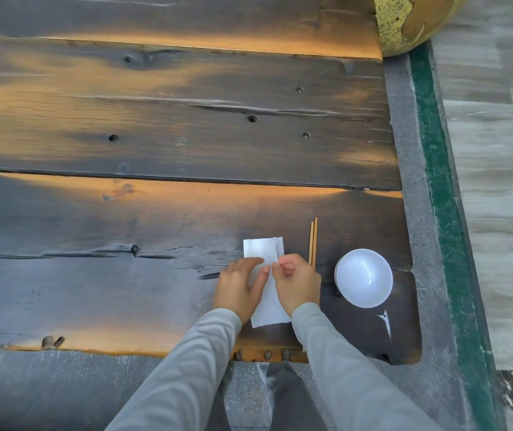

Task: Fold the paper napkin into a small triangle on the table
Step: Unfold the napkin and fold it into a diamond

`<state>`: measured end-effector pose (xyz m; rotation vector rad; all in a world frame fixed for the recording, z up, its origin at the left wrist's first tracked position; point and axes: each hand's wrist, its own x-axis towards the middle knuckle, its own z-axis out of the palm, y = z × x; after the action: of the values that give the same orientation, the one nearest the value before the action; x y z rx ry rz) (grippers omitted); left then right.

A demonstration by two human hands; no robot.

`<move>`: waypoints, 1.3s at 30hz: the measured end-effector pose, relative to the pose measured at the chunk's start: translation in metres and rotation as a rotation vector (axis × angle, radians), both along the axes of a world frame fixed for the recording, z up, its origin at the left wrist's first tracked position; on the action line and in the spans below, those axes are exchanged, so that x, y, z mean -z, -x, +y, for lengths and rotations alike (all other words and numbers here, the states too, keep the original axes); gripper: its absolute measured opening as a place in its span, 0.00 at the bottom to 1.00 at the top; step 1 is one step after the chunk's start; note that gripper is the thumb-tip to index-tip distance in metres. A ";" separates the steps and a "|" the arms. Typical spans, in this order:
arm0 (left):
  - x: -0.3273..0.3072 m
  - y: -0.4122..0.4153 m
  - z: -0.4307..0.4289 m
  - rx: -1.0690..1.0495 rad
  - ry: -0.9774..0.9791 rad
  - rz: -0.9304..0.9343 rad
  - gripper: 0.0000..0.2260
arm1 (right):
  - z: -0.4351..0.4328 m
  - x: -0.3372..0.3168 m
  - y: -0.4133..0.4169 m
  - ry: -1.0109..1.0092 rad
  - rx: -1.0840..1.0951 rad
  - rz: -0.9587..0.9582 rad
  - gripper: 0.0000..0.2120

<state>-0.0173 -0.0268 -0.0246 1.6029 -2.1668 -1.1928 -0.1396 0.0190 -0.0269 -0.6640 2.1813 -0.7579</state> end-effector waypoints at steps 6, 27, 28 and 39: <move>-0.006 0.021 -0.008 -0.411 -0.445 0.206 0.12 | -0.006 -0.004 0.000 0.052 0.013 -0.040 0.08; -0.007 0.021 -0.018 -0.659 -0.662 0.377 0.09 | -0.008 -0.014 -0.001 0.070 -0.029 -0.307 0.32; -0.006 0.021 -0.018 -0.659 -0.655 0.368 0.07 | -0.008 -0.015 0.000 0.070 -0.036 -0.315 0.32; -0.001 0.009 -0.020 -0.699 -0.619 0.305 0.01 | -0.006 -0.012 -0.001 0.005 -0.073 -0.277 0.26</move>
<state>-0.0262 -0.0464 -0.0233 1.9713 -0.9379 -1.7624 -0.1383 0.0133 -0.0147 -0.5994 1.8944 -0.7692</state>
